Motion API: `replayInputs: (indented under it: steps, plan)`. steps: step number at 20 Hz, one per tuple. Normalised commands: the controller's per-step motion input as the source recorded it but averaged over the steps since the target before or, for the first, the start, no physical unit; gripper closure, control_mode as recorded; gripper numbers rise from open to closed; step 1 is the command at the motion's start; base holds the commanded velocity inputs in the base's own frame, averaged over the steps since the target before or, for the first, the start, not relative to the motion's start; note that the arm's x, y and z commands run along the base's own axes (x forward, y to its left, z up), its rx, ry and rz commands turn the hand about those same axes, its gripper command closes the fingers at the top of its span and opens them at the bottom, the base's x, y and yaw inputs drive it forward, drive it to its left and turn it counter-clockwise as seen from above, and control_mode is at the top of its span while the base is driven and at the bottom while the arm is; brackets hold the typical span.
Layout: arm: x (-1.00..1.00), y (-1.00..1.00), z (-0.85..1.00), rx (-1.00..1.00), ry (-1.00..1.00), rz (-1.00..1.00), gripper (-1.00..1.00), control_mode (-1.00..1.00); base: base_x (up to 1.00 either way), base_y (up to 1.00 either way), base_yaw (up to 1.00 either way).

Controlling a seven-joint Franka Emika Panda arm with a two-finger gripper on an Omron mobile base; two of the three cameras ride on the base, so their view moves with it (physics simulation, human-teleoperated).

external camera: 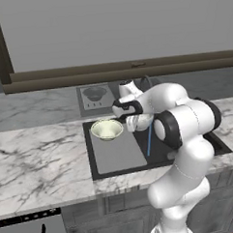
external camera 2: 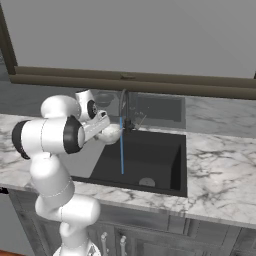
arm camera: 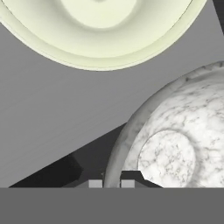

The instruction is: Rinse each bowl for a few seconds and place them down in the sink or on the counter.

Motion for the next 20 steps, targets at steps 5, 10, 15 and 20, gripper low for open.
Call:
replayInputs:
  steps: [5, 10, 15, 20]
  plan:
    - [0.23, 0.00, -0.04, 0.00, 0.00, 0.00, 1.00, -1.00, 0.00, 0.00, 0.00]
    - [0.07, -0.01, 0.00, -0.01, 0.00, 0.00, 1.00, -1.00, 0.00, 0.00, 0.00]
    - [-0.09, -0.01, 0.00, 0.00, -0.03, 0.00, 1.00, -1.00, 0.00, 0.00, 0.00]
    - [-0.19, 0.00, 0.00, 0.00, -0.03, -0.03, 1.00, -1.00, 0.00, 0.00, 0.00]
